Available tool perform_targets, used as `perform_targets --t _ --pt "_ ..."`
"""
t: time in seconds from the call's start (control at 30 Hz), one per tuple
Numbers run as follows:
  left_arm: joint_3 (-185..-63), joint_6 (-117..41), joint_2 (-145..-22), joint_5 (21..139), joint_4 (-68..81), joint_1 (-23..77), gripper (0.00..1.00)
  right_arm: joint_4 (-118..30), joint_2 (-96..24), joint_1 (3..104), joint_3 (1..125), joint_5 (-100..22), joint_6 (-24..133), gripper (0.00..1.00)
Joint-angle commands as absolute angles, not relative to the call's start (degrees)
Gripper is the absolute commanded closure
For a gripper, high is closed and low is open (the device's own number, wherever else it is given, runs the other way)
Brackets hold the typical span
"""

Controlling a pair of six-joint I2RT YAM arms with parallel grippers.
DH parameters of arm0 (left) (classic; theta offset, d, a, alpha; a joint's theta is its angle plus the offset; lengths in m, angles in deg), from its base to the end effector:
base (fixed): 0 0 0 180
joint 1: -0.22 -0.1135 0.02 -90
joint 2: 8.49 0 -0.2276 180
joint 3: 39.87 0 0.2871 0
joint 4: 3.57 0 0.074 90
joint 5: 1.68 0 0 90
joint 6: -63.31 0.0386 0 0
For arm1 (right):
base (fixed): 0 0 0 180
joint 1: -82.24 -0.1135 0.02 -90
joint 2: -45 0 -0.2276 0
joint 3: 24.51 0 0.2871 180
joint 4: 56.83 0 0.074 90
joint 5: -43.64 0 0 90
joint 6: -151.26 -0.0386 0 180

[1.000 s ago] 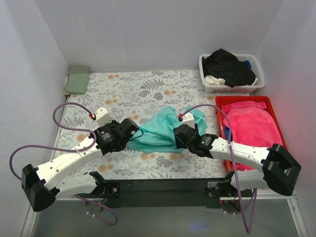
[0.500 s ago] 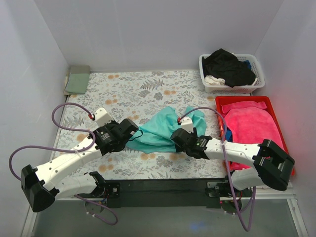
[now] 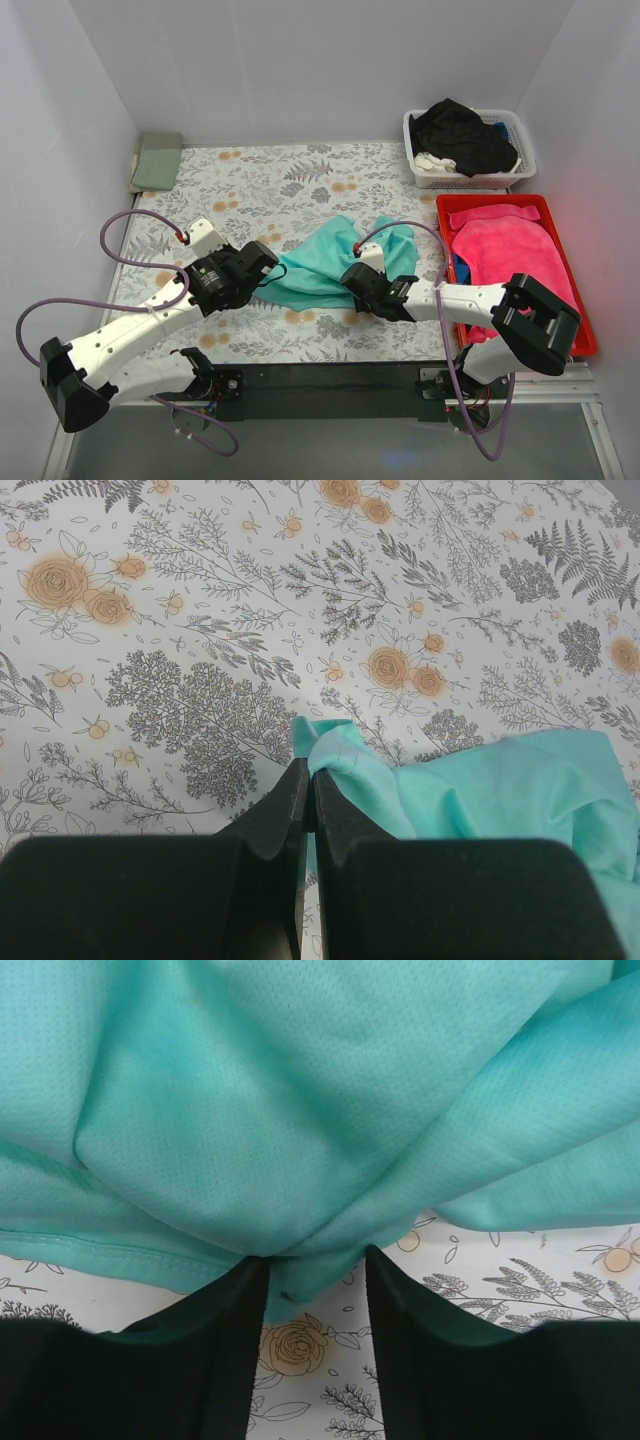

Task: Fold and stack the t-shirts
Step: Flatten out the tshirt

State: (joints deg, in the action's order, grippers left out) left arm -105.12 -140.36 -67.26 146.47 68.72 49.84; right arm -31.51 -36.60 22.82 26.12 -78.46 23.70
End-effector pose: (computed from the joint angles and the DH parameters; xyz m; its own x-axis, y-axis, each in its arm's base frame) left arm 0.1713 -0.1509 0.2544 0.0756 -0.8349 -0.5452 -0.6121 0.3927 -0.6864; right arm 0.1663 0.2411 0.1022 -0.6886 -0.1502 -0.7094 -0.2012 0.9795 -0.0121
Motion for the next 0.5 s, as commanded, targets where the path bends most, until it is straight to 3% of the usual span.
perform_targets --t 0.0,0.2,0.27,0.33,0.47 --pt "-105.5 -146.5 -66.1 150.3 69.9 49.7 1.0 -33.6 -38.3 22.4 25.7 -76.2 21.8 0.53" --pt "-107.2 -145.6 -65.2 151.5 70.7 49.7 1.0 -33.7 -38.9 22.3 24.7 -73.8 21.1 0.6" --pt "-107.7 -144.6 -64.8 151.9 70.3 49.7 1.0 -33.7 -38.7 22.4 24.2 -73.3 20.8 0.73" --pt "-108.3 -143.5 -64.2 152.2 69.9 49.7 1.0 -33.2 -37.9 22.4 24.0 -72.8 20.7 0.98" --pt "-110.3 -141.7 -63.4 153.6 70.2 49.7 1.0 -29.4 -34.6 22.4 25.4 -75.3 20.2 0.99"
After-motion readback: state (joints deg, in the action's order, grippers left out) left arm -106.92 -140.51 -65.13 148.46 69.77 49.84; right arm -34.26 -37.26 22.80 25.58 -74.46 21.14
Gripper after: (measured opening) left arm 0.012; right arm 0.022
